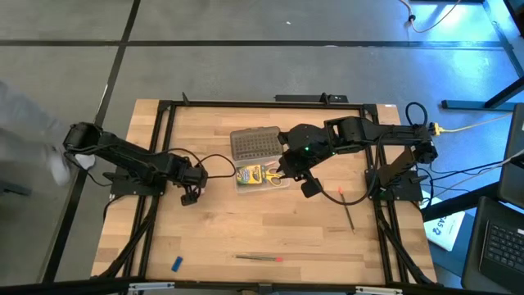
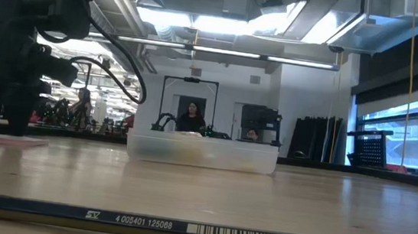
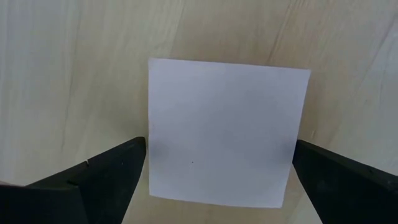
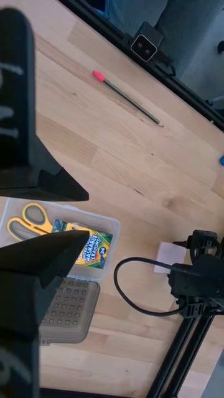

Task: Pack school essentials
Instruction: Put the pink sticky note into the black supply box

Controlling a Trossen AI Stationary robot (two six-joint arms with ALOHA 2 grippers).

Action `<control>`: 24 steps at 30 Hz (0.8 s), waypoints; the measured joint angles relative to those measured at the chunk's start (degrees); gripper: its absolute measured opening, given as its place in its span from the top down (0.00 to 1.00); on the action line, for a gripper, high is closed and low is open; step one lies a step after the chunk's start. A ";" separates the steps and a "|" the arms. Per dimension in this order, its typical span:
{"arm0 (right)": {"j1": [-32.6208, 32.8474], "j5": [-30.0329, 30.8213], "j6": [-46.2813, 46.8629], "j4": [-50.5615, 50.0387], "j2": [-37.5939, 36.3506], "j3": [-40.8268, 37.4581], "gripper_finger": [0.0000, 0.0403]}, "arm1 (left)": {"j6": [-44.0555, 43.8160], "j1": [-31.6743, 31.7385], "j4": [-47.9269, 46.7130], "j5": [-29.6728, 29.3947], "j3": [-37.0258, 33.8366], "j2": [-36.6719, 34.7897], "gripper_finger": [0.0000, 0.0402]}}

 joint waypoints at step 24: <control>0.02 0.00 0.00 -0.01 0.00 0.00 0.78 | -5.71 -0.07 2.17 -0.22 -0.13 0.09 0.20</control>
